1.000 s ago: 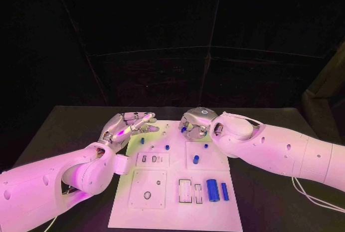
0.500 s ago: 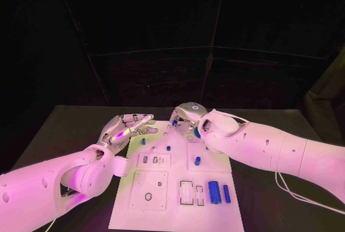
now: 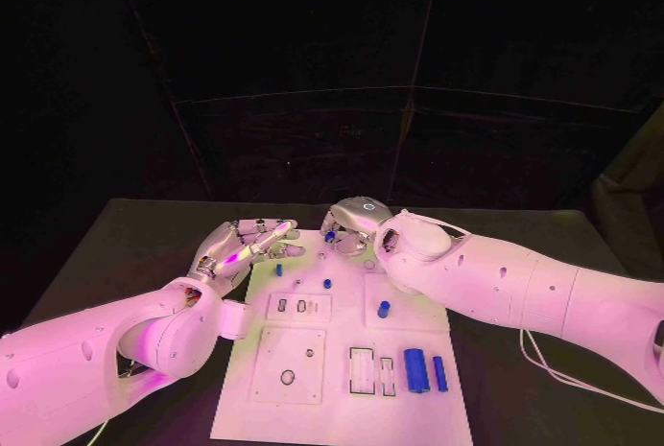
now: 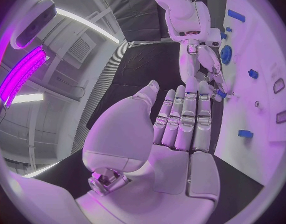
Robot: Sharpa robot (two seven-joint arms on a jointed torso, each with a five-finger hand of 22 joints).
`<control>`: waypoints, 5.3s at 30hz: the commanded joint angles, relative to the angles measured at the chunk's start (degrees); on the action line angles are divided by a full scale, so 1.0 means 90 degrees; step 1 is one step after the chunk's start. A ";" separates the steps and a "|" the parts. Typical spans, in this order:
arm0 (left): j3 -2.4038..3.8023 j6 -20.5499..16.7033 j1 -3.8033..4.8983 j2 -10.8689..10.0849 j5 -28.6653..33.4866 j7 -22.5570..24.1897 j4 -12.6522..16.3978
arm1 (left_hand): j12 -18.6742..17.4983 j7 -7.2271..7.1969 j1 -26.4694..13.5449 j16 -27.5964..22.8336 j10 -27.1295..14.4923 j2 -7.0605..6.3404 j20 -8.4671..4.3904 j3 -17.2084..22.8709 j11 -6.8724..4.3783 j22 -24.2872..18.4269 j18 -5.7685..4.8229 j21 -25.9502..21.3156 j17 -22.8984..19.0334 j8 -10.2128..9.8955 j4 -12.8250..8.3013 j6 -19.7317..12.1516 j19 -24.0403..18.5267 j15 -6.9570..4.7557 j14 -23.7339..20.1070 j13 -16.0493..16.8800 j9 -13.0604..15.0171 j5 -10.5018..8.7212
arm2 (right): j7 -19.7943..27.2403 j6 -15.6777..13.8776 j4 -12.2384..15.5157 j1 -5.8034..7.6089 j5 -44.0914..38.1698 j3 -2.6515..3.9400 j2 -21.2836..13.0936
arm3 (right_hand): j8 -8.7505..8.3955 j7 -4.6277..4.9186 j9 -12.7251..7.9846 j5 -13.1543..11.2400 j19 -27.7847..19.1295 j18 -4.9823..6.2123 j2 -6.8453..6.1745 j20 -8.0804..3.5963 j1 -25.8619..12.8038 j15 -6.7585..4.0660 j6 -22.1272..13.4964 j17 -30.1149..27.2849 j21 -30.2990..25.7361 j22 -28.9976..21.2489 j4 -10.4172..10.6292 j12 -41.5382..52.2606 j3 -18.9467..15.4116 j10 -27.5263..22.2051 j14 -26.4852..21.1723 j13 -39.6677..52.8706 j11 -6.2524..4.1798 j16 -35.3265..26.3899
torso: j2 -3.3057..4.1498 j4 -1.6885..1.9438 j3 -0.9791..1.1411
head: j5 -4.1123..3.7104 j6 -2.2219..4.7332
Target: Assemble the parts on the task board
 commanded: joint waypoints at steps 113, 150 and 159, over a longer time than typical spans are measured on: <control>-0.0001 0.0297 0.0020 -0.0045 -0.0001 -0.0183 -0.0175 | -0.0077 0.0031 0.0010 -0.0099 0.0005 0.0059 0.0024 0.0030 0.0058 -0.0036 0.0091 -0.0063 0.0029 -0.0058 -0.0108 0.0003 0.0019 0.0063 -0.0009 -0.0007 -0.0006 -0.0022 | -0.1273 0.0648 0.1724 0.0011 -0.0188 0.0215 -0.1863 | 0.0469 -0.0351 0.0070 0.0414 0.1006 -0.0518 -0.0052 -0.0219 0.1347 -0.0286 0.0058 0.3546 0.1729 0.2538 0.2379 0.6660 -0.2326 0.0891 0.0374 0.6508 -0.0494 0.2666 | -0.0001 -0.0110 0.0041 | -0.0072 -0.0009; 0.0000 0.0291 0.0028 -0.0031 -0.0001 -0.0187 -0.0195 | -0.0084 0.0035 0.0008 -0.0111 0.0004 0.0056 0.0026 0.0034 0.0060 -0.0041 0.0091 -0.0072 0.0032 -0.0064 -0.0118 0.0001 0.0018 0.0065 -0.0012 -0.0007 -0.0006 -0.0022 | -0.1444 0.0880 0.1480 0.0010 -0.0491 0.0157 -0.0383 | 0.0233 -0.0297 0.0037 0.0476 0.0985 -0.0522 -0.0484 -0.0184 0.0506 -0.0247 0.0063 0.3559 0.1783 0.2602 0.2413 0.6592 -0.1352 0.0923 0.0364 0.6636 -0.0443 0.2652 | 0.0026 -0.0058 0.0029 | -0.0035 -0.0043; 0.0000 0.0298 0.0029 -0.0030 -0.0001 -0.0187 -0.0202 | -0.0084 0.0035 0.0008 -0.0111 0.0004 0.0056 0.0026 0.0034 0.0060 -0.0041 0.0091 -0.0072 0.0032 -0.0064 -0.0118 0.0001 0.0018 0.0065 -0.0012 -0.0007 -0.0006 -0.0022 | -0.1502 0.1154 0.1408 0.0006 -0.0487 0.0139 -0.0352 | 0.0224 -0.0291 0.0038 0.0488 0.0985 -0.0523 -0.0523 -0.0180 0.0461 -0.0242 0.0062 0.3552 0.1785 0.2605 0.2405 0.6583 -0.1342 0.0917 0.0363 0.6637 -0.0437 0.2647 | 0.0024 -0.0074 0.0030 | -0.0015 -0.0054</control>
